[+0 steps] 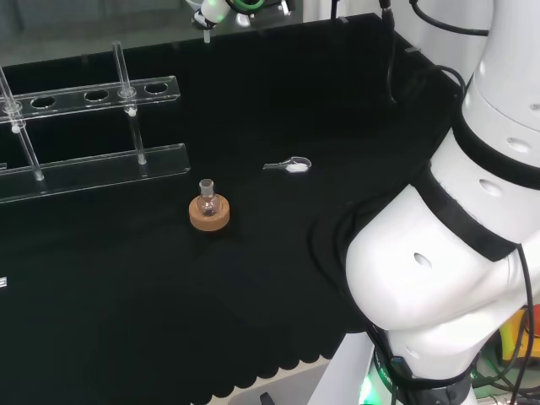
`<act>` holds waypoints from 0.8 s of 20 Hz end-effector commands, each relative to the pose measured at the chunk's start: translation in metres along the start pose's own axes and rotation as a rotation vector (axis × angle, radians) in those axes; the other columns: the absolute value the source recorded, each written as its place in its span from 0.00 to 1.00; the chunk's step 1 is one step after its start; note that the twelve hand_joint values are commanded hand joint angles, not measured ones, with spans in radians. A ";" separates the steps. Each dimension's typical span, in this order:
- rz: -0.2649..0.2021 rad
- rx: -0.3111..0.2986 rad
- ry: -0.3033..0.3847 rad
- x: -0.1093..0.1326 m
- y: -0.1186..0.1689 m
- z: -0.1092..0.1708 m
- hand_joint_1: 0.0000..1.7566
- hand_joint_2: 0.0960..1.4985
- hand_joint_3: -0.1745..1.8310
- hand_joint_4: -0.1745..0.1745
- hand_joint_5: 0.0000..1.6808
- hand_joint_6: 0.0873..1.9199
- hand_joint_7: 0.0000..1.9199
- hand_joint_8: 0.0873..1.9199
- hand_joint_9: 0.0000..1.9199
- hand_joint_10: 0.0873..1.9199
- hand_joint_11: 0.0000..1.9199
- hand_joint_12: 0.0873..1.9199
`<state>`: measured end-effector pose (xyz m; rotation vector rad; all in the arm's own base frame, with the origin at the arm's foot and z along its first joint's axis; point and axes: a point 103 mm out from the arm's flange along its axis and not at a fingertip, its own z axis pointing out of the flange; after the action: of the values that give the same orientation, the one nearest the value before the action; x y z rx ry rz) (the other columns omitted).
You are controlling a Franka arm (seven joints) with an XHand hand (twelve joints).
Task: Place the funnel on the round-bottom flask.
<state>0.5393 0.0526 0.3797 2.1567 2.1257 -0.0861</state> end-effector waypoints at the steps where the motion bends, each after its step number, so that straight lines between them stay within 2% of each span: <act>1: -0.002 -0.004 0.004 -0.001 -0.001 0.001 0.50 0.27 0.51 0.60 0.45 0.22 0.54 0.28 0.38 0.17 0.00 0.65; 9: -0.015 0.004 -0.001 0.000 -0.003 0.003 0.50 0.27 0.51 0.61 0.46 0.22 0.54 0.28 0.38 0.17 0.00 0.65; 16: -0.020 0.035 0.002 0.004 -0.028 0.010 0.50 0.28 0.51 0.61 0.46 0.23 0.54 0.28 0.39 0.17 0.00 0.65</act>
<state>0.5272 0.0518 0.3728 2.1473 2.1514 -0.1070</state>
